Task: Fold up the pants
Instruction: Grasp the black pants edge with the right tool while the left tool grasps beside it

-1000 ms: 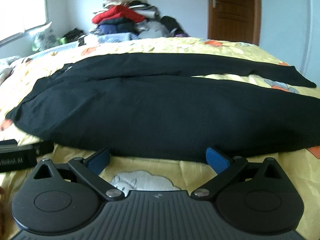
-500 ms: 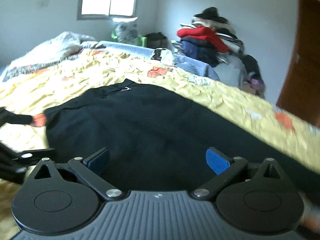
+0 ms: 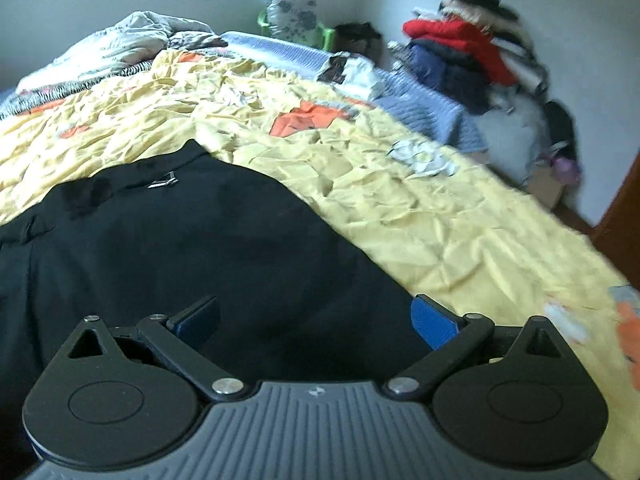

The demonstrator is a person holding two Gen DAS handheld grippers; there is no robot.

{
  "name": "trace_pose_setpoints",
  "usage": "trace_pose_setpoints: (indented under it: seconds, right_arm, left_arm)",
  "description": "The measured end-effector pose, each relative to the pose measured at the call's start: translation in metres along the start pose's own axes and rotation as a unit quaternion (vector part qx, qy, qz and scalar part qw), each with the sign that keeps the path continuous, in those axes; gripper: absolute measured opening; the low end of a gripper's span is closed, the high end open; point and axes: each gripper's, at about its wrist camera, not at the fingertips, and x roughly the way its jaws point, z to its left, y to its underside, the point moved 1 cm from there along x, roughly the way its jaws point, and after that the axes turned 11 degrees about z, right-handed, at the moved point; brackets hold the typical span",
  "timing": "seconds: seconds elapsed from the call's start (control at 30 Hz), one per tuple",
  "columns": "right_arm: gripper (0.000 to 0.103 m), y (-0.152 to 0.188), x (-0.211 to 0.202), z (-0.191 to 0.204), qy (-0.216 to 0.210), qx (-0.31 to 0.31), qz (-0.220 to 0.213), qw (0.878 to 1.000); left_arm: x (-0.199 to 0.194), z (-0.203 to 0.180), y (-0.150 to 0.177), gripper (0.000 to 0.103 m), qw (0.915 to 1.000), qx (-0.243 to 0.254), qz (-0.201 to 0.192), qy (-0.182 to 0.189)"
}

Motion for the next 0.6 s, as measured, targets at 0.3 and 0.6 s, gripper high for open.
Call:
trace_pose_setpoints:
  seconds: [0.3, 0.6]
  right_arm:
    - [0.066, -0.022, 0.058, -0.06, -0.116, 0.075, 0.033, 0.99]
    - [0.005, 0.008, -0.004, 0.045, 0.043, -0.188, -0.024, 0.981]
  left_arm:
    - [0.04, 0.037, -0.062, 0.102, 0.999, -0.035, 0.023, 0.011]
    - [0.114, 0.108, -0.128, 0.101, 0.9549, -0.251, 0.093, 0.128]
